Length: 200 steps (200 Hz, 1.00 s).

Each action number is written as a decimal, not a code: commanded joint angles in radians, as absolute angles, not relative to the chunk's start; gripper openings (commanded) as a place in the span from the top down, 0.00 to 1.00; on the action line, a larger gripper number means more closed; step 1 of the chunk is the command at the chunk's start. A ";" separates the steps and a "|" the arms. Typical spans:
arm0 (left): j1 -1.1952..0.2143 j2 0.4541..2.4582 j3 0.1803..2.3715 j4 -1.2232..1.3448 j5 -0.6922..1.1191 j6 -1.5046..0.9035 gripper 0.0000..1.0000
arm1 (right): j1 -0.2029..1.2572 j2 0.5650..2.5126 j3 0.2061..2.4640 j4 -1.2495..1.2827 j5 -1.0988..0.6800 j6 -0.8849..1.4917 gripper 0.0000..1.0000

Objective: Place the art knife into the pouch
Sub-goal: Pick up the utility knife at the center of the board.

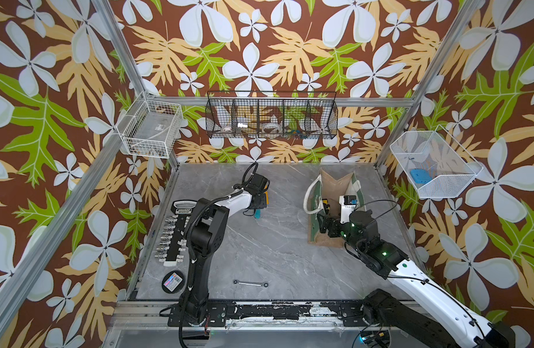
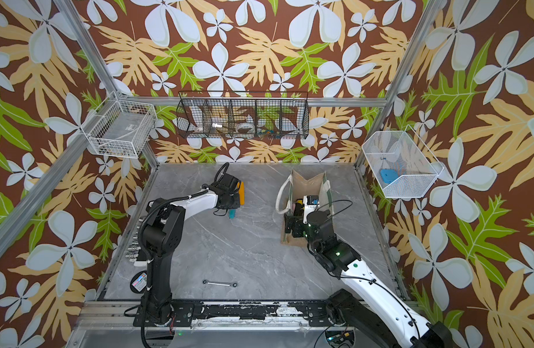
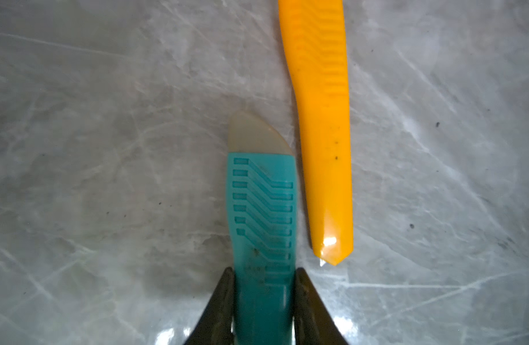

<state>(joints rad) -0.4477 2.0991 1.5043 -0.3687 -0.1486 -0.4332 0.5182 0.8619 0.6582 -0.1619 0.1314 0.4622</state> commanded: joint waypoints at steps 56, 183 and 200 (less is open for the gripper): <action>-0.454 1.963 1.449 -0.391 -0.097 -0.431 0.77 | 0.519 0.817 0.663 -0.121 0.119 0.458 0.07; -0.623 1.762 1.578 -0.506 -0.064 -0.422 0.82 | 0.519 0.679 0.719 -0.104 0.121 0.286 0.06; -0.662 1.755 1.632 -0.521 -0.061 -0.425 0.84 | 0.519 0.662 0.728 -0.109 0.184 0.273 0.06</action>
<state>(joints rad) -0.6247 1.7672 1.5795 -0.4900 -0.0746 -0.4244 0.5198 0.6781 0.7147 -0.1162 0.0849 0.3119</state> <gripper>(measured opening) 0.307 0.943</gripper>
